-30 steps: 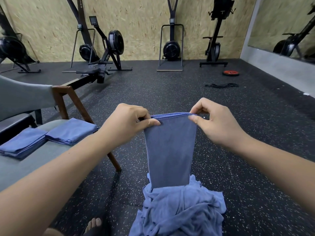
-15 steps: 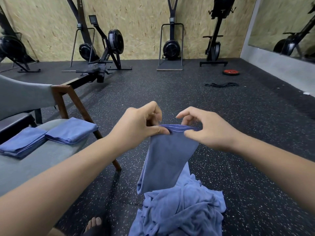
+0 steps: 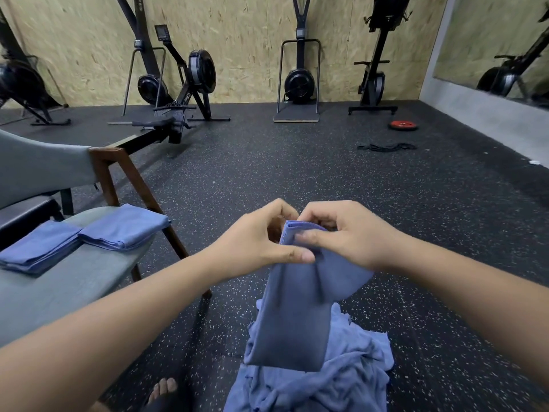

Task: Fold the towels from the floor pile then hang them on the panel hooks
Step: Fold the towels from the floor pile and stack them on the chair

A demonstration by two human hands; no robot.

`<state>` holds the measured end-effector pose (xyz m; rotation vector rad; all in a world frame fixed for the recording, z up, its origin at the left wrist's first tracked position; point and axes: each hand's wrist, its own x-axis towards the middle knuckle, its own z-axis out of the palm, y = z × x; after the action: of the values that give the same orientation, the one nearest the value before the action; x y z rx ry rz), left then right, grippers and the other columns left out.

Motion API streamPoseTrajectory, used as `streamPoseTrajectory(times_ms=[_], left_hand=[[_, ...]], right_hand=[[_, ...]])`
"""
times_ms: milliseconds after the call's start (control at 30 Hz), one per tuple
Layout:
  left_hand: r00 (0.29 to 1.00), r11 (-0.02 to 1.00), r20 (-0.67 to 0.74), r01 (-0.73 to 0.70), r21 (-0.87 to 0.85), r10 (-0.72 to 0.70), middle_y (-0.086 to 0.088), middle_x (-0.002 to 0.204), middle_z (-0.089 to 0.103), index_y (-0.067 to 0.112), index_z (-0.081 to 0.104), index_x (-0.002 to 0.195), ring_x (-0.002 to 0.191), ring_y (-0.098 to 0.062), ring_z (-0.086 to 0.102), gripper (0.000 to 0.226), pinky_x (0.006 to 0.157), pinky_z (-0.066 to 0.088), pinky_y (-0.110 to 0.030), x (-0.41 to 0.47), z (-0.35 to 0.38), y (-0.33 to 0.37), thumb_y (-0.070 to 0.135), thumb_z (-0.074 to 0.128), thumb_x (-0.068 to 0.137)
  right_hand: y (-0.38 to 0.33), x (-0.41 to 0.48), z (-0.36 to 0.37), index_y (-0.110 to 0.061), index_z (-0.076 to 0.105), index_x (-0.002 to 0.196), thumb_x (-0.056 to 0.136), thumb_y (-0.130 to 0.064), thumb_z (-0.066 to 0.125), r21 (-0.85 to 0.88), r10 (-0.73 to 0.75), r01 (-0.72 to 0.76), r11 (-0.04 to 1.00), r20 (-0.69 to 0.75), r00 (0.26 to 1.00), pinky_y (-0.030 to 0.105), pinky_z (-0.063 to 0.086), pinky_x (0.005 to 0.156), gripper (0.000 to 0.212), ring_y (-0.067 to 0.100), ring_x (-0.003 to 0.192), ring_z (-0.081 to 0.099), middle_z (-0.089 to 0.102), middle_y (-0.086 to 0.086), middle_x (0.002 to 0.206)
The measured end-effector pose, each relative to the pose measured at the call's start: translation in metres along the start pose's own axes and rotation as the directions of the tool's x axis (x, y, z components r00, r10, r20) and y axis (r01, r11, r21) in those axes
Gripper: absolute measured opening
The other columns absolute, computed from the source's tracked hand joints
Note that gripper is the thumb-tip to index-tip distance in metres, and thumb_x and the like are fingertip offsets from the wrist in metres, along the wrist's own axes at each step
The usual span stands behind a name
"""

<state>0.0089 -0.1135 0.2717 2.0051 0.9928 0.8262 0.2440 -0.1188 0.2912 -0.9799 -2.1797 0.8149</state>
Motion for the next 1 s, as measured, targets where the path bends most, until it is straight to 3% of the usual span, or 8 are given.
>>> streamPoseTrajectory(times_ms=[133, 233, 367, 533, 700, 800, 867, 1000], left_hand=[[0.984, 0.993, 0.138, 0.117, -0.008, -0.115, -0.015, 0.109, 0.077, 0.02, 0.073, 0.118, 0.093, -0.016, 0.065, 0.052, 0.092, 0.057, -0.059, -0.001, 0.012, -0.027, 0.043, 0.095, 0.076], [0.971, 0.985, 0.165, 0.163, 0.065, -0.171, -0.003, 0.083, 0.073, 0.013, 0.075, 0.099, 0.075, -0.01, 0.054, 0.037, 0.068, 0.046, -0.041, 0.0, 0.012, -0.042, 0.043, 0.091, 0.083], [0.965, 0.955, 0.138, 0.187, 0.231, -0.222, 0.015, 0.072, 0.062, 0.028, 0.072, 0.078, 0.065, -0.004, 0.053, 0.021, 0.065, 0.044, -0.029, 0.001, -0.001, -0.058, 0.037, 0.088, 0.087], [0.97, 0.941, 0.059, 0.213, 0.263, -0.236, 0.013, 0.088, 0.075, 0.029, 0.067, 0.09, 0.076, -0.003, 0.064, 0.018, 0.078, 0.055, -0.037, 0.001, -0.017, -0.073, 0.03, 0.084, 0.088], [0.982, 0.901, -0.02, 0.18, 0.395, -0.187, 0.011, 0.093, 0.074, 0.033, 0.057, 0.102, 0.087, -0.017, 0.07, 0.027, 0.082, 0.058, -0.043, 0.001, -0.04, -0.08, 0.027, 0.081, 0.091], [0.979, 0.853, -0.076, 0.201, 0.481, -0.188, 0.011, 0.093, 0.071, 0.031, 0.064, 0.101, 0.085, -0.012, 0.067, 0.012, 0.079, 0.055, -0.037, 0.003, -0.053, -0.079, 0.029, 0.075, 0.097], [0.972, 0.886, -0.118, 0.234, 0.399, -0.204, 0.005, 0.087, 0.07, 0.027, 0.066, 0.092, 0.078, -0.013, 0.062, 0.011, 0.077, 0.05, -0.036, 0.003, -0.061, -0.079, 0.031, 0.073, 0.1], [0.938, 0.952, -0.204, 0.247, -0.18, -0.282, 0.001, 0.082, 0.065, 0.015, 0.065, 0.093, 0.078, -0.011, 0.06, 0.012, 0.082, 0.05, -0.035, 0.001, -0.064, -0.066, 0.018, 0.068, 0.105]], right_hand=[[-0.002, -0.001, -0.02, -0.019, 0.075, 0.099, 0.101, -0.018, 0.075, -0.001, -0.015, 0.015, 1.0, -0.05, 0.999, 0.032, 0.053, 0.077, 0.002, 0.004, 0.083, 0.064, 0.077, -0.001, 0.09], [-0.004, -0.002, -0.037, -0.015, 0.074, 0.096, 0.101, -0.016, 0.074, -0.011, -0.031, 0.03, 0.999, -0.115, 0.993, 0.019, 0.048, 0.074, 0.005, -0.001, 0.079, 0.061, 0.073, -0.007, 0.085], [-0.001, -0.004, -0.054, -0.019, 0.073, 0.095, 0.103, -0.02, 0.073, -0.039, -0.026, 0.017, 0.999, -0.242, 0.97, 0.032, 0.046, 0.075, 0.008, 0.005, 0.079, 0.057, 0.071, -0.002, 0.084], [0.007, -0.005, -0.065, -0.017, 0.071, 0.097, 0.104, -0.028, 0.07, -0.036, -0.011, -0.003, 0.999, -0.367, 0.93, 0.039, 0.042, 0.075, 0.013, 0.013, 0.08, 0.056, 0.07, 0.019, 0.093], [0.018, -0.006, -0.076, -0.021, 0.068, 0.096, 0.105, -0.035, 0.067, -0.079, 0.027, -0.075, 0.994, -0.486, 0.874, 0.039, 0.045, 0.075, 0.016, 0.011, 0.077, 0.058, 0.072, 0.007, 0.088], [0.024, -0.008, -0.079, -0.022, 0.065, 0.097, 0.105, -0.038, 0.065, -0.129, 0.044, -0.133, 0.983, -0.535, 0.844, 0.039, 0.044, 0.074, 0.018, 0.011, 0.076, 0.057, 0.07, 0.003, 0.084], [0.027, -0.009, -0.08, -0.022, 0.062, 0.095, 0.105, -0.039, 0.064, -0.154, 0.059, -0.178, 0.972, -0.571, 0.818, 0.038, 0.042, 0.071, 0.02, 0.013, 0.073, 0.053, 0.066, 0.004, 0.081], [0.032, -0.013, -0.081, -0.019, 0.057, 0.095, 0.107, -0.04, 0.06, -0.162, 0.087, -0.244, 0.956, -0.639, 0.764, 0.038, 0.04, 0.068, 0.024, 0.022, 0.074, 0.053, 0.061, 0.009, 0.081]])
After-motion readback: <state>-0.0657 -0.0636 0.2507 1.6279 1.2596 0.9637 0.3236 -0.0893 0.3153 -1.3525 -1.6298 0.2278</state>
